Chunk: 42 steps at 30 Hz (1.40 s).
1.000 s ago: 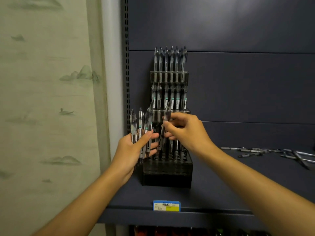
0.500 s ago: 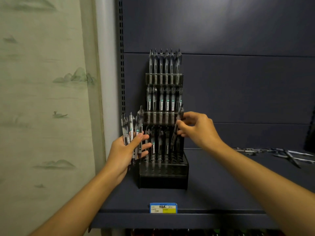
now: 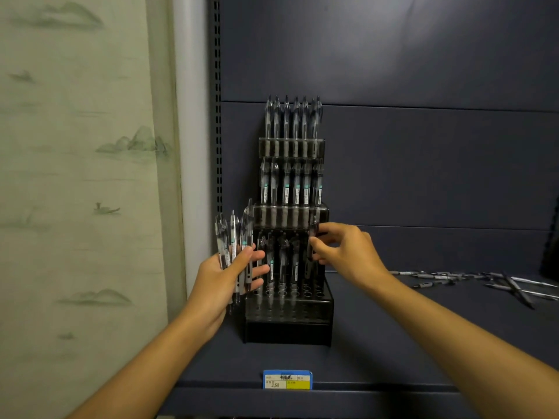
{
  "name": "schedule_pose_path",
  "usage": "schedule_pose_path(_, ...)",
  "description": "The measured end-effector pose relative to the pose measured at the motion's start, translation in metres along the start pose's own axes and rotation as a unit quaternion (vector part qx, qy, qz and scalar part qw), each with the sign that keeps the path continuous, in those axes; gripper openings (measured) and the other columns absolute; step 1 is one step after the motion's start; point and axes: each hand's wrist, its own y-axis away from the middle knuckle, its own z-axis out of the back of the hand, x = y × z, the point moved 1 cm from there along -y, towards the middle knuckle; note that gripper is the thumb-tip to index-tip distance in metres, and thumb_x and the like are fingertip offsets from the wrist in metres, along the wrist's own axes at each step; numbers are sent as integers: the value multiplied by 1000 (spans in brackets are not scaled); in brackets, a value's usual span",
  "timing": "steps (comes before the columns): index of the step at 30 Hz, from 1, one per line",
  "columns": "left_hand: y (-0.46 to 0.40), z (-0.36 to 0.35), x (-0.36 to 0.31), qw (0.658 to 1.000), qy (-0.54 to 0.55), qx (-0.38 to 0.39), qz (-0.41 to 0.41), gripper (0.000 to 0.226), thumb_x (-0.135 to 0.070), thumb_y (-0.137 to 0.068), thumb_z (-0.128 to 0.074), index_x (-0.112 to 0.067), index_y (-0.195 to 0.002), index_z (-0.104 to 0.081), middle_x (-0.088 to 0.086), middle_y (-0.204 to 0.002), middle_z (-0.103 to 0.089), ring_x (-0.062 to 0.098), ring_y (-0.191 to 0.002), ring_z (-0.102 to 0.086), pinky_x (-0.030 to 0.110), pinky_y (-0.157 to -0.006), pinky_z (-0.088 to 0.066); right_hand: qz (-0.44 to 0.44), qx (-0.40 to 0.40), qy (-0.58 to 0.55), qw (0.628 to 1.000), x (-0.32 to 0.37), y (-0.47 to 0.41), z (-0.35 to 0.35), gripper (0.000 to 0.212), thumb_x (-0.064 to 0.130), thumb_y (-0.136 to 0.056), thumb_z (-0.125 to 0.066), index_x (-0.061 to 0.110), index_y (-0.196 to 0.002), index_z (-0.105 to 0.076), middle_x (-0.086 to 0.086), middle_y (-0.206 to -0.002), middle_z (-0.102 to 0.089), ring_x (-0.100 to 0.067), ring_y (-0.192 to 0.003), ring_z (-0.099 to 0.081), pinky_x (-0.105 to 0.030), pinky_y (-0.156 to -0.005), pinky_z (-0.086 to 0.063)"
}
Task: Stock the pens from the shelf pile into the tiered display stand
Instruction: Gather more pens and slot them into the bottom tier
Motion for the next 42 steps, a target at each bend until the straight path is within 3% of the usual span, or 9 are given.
schedule_pose_path(9,3,-1,1,999,-31,13,-12,22,-23,-96,-57,-15,-115,-65,1,-105,-77,20,-95,-75,33,-78,-61,-28,14,19,999,-11,-1,-5,15,23,-96,-64,17,-109,-65,0,-86,-73,-7,-72,-73,-20,-68,-60)
schedule_pose_path(16,3,-7,-3,999,-28,24,-20,24,-22,-98,-54,-14,-119,-62,0,-105,-77,21,-96,-74,31,-74,-62,-42,19,45,998,-14,-3,-15,8,24,-93,-68,19,-95,-62,2,-76,-73,-5,-65,-72,-28,-70,-62)
schedule_pose_path(21,7,-8,-5,999,-35,34,-24,19,-20,-99,-52,-16,-114,-62,1,-104,-77,21,-95,-75,31,-74,-62,-52,45,114,991,-24,5,-12,21,36,-84,-76,18,-87,-66,2,-70,-74,-4,-60,-70,-29,-71,-61)
schedule_pose_path(24,9,-9,-7,998,-45,40,-32,18,-20,-99,-51,-16,-113,-62,0,-103,-77,20,-94,-75,30,-73,-62,-49,21,88,995,-15,5,-3,23,36,-84,-76,14,-89,-68,1,-72,-74,-7,-60,-71,-23,-64,-58)
schedule_pose_path(28,10,-12,-9,996,-61,46,-40,17,-21,-99,-52,-16,-112,-63,1,-104,-77,20,-95,-75,30,-75,-62,-11,53,27,998,14,7,-1,18,36,-89,-71,18,-92,-70,3,-74,-73,-7,-63,-71,-16,-57,-52)
schedule_pose_path(32,13,-25,-10,995,-68,61,-41,19,-20,-99,-54,-19,-115,-63,2,-102,-77,20,-94,-75,35,-79,-61,36,49,-30,998,40,7,-11,23,40,-88,-70,22,-102,-71,8,-86,-74,-3,-70,-71,-14,-65,-50)
schedule_pose_path(35,14,-31,-10,994,-66,74,-43,17,-19,-99,-54,-21,-113,-64,0,-100,-78,19,-93,-75,31,-76,-62,42,15,-32,999,47,5,-13,17,42,-88,-70,26,-95,-72,9,-85,-74,0,-78,-69,-18,-75,-53)
schedule_pose_path(40,15,-33,-5,994,-70,71,-40,17,-18,-97,-56,-17,-111,-66,1,-99,-78,18,-93,-75,32,-77,-61,42,-7,-24,999,48,7,-12,19,39,-87,-73,23,-97,-68,7,-81,-73,0,-76,-68,-9,-68,-49)
schedule_pose_path(42,13,-33,-4,994,-79,61,-46,17,-20,-97,-57,-17,-109,-68,1,-99,-78,17,-93,-75,32,-79,-61,44,-6,-32,999,48,6,-12,18,36,-88,-73,22,-97,-67,5,-80,-73,-2,-74,-69,-11,-67,-51)
